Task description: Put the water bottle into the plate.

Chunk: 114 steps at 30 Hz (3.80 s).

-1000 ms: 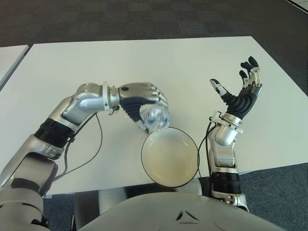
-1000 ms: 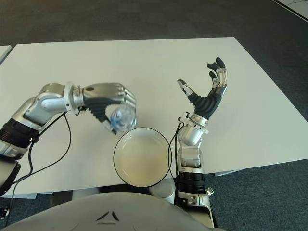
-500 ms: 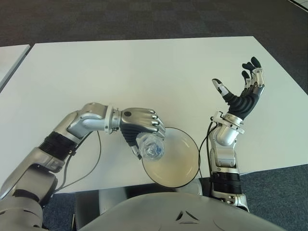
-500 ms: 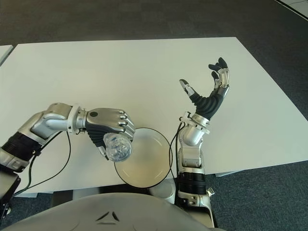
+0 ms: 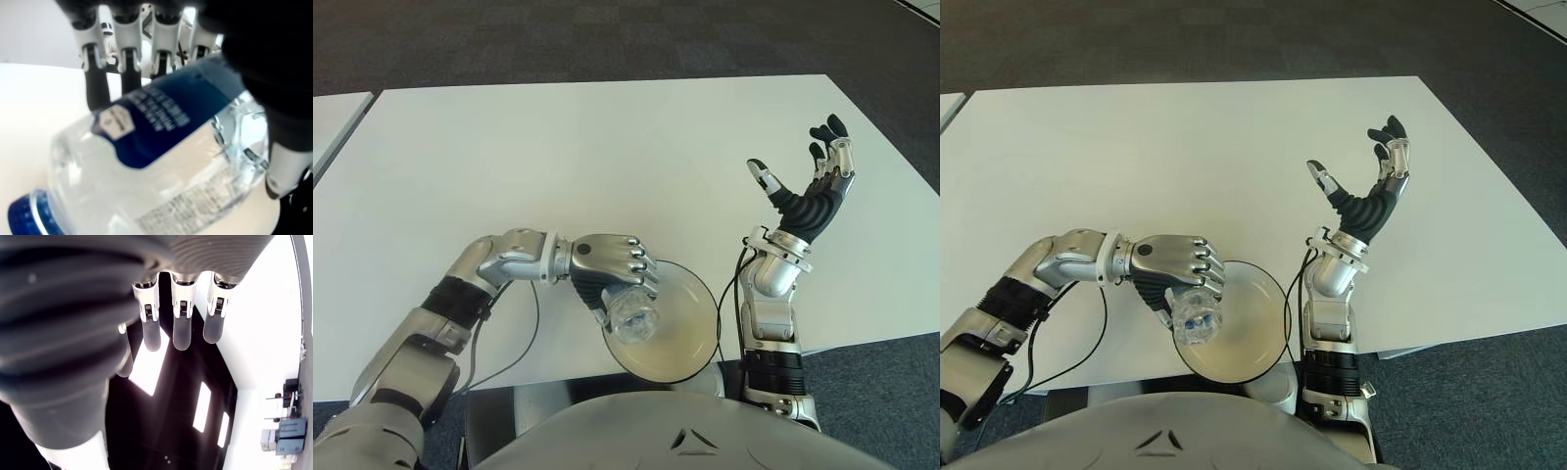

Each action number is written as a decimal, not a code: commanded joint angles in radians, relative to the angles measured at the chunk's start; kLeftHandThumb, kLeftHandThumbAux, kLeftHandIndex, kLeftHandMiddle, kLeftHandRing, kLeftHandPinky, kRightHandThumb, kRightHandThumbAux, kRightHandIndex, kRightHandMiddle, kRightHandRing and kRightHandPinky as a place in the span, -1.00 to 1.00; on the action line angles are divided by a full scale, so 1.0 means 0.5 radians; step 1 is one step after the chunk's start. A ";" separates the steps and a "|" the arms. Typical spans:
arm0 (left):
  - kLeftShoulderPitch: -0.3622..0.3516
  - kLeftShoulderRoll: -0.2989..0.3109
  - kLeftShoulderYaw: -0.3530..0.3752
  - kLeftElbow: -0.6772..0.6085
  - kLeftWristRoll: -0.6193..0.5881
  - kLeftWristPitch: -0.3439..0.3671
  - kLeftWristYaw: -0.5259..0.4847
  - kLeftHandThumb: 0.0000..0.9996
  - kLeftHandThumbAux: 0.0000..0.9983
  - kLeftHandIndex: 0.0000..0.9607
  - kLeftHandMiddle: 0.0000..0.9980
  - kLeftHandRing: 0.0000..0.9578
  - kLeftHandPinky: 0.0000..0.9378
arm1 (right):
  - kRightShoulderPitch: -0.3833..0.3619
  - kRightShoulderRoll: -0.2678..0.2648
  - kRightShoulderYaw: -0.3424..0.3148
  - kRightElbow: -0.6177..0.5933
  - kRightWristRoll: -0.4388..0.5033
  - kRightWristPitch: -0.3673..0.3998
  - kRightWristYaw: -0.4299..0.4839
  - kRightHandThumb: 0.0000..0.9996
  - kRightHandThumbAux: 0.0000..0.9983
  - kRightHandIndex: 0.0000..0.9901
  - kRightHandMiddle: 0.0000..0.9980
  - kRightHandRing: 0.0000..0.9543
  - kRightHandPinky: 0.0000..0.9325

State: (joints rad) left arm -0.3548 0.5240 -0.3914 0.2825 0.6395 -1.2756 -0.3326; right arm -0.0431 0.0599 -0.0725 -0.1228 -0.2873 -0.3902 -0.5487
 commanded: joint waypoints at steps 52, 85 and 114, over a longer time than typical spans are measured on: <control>-0.371 0.185 -0.725 -0.067 1.546 0.710 2.038 -0.79 0.85 -0.89 -0.94 -0.97 -0.97 | 0.047 0.075 -0.042 -0.026 0.010 0.023 -0.035 -0.03 0.87 -0.34 -0.61 -0.66 -0.56; -0.289 0.202 -0.658 -0.278 1.412 1.010 1.828 -0.28 0.41 -1.00 -1.00 -1.00 -1.00 | 0.031 0.063 -0.054 0.007 0.049 -0.012 -0.038 0.03 0.87 -0.32 -0.61 -0.66 -0.58; -0.440 0.088 -0.555 -0.076 1.185 1.142 1.745 -0.40 -0.05 -1.00 -1.00 -1.00 -1.00 | 0.017 0.053 -0.070 0.025 0.042 -0.028 -0.037 -0.03 0.89 -0.33 -0.62 -0.67 -0.59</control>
State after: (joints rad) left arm -0.5151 0.5905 -0.6983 0.1787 1.2808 -0.7043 0.5718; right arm -0.0329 0.0595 -0.1014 -0.1243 -0.2676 -0.4118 -0.5644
